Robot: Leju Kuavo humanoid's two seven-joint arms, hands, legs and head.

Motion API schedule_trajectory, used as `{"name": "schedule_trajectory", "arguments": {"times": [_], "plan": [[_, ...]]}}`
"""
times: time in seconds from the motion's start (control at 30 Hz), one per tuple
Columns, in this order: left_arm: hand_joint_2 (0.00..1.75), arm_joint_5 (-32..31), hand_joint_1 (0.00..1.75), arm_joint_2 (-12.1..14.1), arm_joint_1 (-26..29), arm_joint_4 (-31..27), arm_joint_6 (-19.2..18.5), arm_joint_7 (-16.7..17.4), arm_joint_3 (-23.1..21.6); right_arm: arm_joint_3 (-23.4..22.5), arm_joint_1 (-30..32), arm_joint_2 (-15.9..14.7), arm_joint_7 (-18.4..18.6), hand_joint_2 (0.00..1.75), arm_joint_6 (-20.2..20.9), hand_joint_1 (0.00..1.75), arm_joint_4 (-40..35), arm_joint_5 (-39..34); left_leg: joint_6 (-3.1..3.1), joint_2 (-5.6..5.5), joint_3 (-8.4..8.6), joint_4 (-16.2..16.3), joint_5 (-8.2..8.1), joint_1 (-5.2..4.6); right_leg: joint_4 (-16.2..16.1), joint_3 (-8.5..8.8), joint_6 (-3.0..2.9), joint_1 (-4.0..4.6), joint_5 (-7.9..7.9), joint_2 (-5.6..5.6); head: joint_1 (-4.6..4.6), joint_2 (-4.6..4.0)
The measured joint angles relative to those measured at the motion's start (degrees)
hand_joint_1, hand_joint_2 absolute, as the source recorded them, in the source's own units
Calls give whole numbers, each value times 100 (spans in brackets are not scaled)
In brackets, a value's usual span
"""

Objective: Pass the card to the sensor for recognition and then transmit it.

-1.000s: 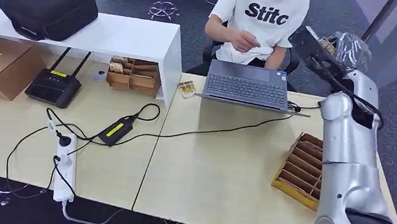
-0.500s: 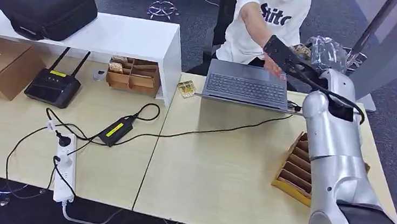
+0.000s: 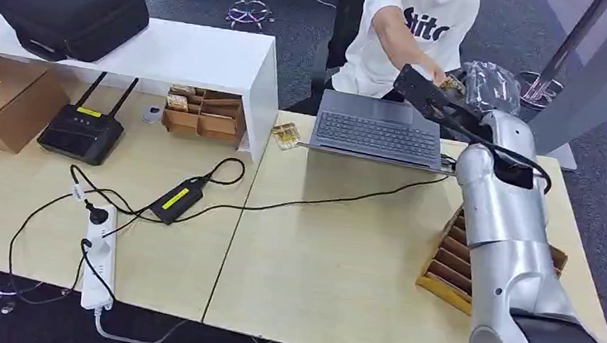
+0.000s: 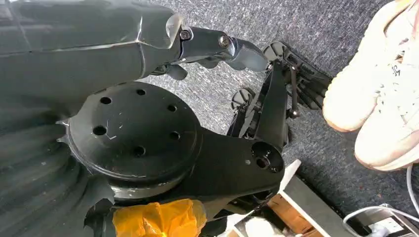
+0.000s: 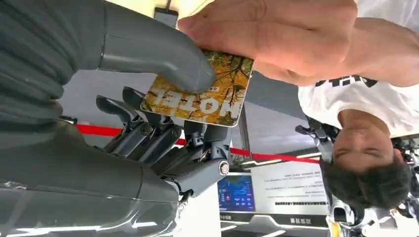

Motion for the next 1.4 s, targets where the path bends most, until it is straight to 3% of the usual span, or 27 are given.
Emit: {"name": "schedule_trajectory", "arguments": {"times": [0.03, 0.27, 0.4, 0.57, 0.6, 0.73, 0.83, 1.0, 1.4], "plan": [[175, 2, 0, 0, 0, 0, -2, 0, -7, 0, 3, 9, -15, 0, 0, 0, 0, 31, 0, -1, -3, 0, 0, 0, 0, -1, 0, 0, 0, 0, 0, 0], [175, 79, 0, -11, -1, 0, -9, -46, -13, 78, 229, 70, -404, 0, -78, 0, -139, 31, -1, 4, -2, 0, -3, 0, -4, -4, 0, 0, -1, 5, 0, 0], [175, 234, 0, -52, 4, 0, 24, -157, -13, 256, 792, 55, -772, 0, -142, 0, -869, -300, -1, 4, -1, 0, -3, 0, -5, -5, 0, 0, -1, 3, 0, 0], [175, 337, 0, -122, 14, 0, 68, -245, -11, 413, 1444, -81, -874, 0, -96, 0, -1821, -678, -1, 6, -2, 0, -4, -1, -6, -7, 0, -1, 0, 5, 0, 0], [175, 343, 0, -136, 15, 0, 74, -267, -9, 439, 1587, -140, -912, 175, -105, 0, -2033, -776, 2, 4, -3, 0, -5, -1, -7, -5, 0, -1, -1, 2, 0, 0], [175, 352, 0, -197, 24, 0, 125, -365, 11, 483, 2157, -401, -925, 175, -166, 0, -2731, -966, 3, 2, -2, 1, -7, -1, -10, -4, 4, -1, -3, -1, 2, 0], [175, 358, 0, -253, 44, 0, 153, -431, 111, 464, 2796, -764, -942, 175, -376, 0, -3325, -1099, 10, -4, -3, 1, -15, -1, -13, 0, 9, -1, -7, -8, 0, 0], [175, 358, 0, -330, 99, 0, 188, -481, 230, 131, 3706, -1187, -1045, 175, -551, 0, -3963, -1252, 14, 7, -4, 1, -32, -3, -15, -1, 15, -2, -10, 6, -2, 0], [175, 358, 0, -382, 126, 0, 188, -527, 326, -699, 4722, -1456, -1099, 175, -706, 0, -4531, -922, 15, 10, -2, 1, -36, -3, -16, -3, 15, -2, -12, 8, -2, 0]]}}
